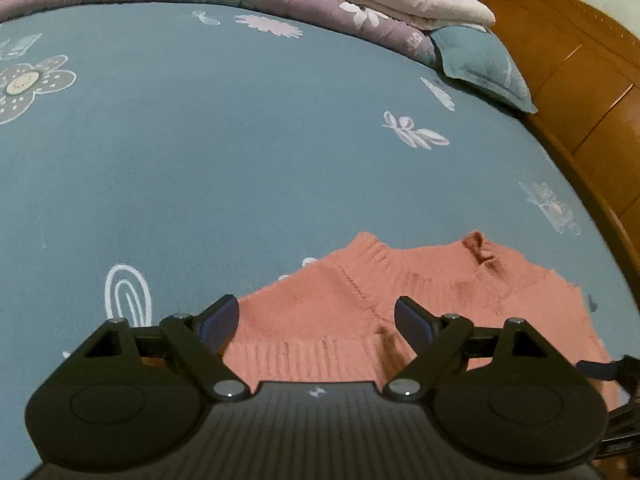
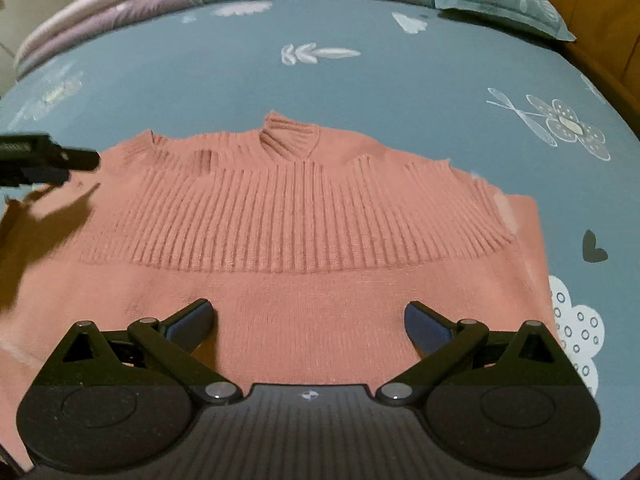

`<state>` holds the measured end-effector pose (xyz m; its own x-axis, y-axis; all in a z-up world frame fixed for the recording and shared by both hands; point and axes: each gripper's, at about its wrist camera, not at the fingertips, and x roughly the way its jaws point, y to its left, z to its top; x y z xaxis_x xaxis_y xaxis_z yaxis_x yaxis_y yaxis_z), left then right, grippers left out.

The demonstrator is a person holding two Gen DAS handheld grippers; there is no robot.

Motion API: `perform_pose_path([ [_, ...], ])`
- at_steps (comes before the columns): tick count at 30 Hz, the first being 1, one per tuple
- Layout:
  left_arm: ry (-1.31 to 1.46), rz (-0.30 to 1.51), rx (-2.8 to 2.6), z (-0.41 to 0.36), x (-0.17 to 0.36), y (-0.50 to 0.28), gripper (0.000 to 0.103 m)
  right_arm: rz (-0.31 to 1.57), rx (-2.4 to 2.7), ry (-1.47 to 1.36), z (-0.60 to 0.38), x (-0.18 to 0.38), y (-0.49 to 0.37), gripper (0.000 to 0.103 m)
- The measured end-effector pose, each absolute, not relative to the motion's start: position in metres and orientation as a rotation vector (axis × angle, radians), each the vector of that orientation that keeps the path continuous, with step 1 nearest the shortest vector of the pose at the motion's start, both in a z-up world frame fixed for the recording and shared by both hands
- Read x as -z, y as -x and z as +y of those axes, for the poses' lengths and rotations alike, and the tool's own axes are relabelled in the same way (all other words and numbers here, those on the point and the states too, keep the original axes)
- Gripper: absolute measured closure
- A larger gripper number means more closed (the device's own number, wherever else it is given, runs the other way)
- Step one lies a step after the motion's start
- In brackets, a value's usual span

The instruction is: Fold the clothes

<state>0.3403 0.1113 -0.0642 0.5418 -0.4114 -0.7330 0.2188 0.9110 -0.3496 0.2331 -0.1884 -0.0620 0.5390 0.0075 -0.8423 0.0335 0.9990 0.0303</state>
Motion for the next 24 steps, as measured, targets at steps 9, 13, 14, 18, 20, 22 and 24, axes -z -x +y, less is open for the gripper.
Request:
perform_pose_path([
  [9, 0.121, 0.971, 0.592, 0.073, 0.053, -0.298, 0.009, 0.997, 0.006, -0.055, -0.195, 0.066, -0.234, 0.0],
  [13, 0.033, 0.949, 0.511, 0.059, 0.06, -0.303, 0.008, 0.959, -0.006, -0.049, -0.197, 0.067, -0.225, 0.0],
  [14, 0.018, 0.95, 0.477, 0.056, 0.061, -0.307, 0.008, 0.946, -0.011, -0.047, -0.198, 0.068, -0.223, 0.0],
  [18, 0.035, 0.942, 0.405, 0.052, 0.047, -0.308, 0.008, 0.915, -0.038, -0.029, -0.198, 0.067, -0.22, 0.0],
  [20, 0.04, 0.925, 0.414, 0.051, 0.036, -0.297, 0.008, 0.908, -0.054, -0.019, -0.199, 0.062, -0.22, 0.0],
  [22, 0.016, 0.922, 0.386, 0.048, 0.029, -0.284, 0.007, 0.868, -0.084, 0.0, -0.203, 0.055, -0.218, 0.0],
  [24, -0.003, 0.93, 0.328, 0.043, 0.026, -0.27, 0.007, 0.802, -0.097, 0.042, -0.214, 0.047, -0.215, 0.0],
])
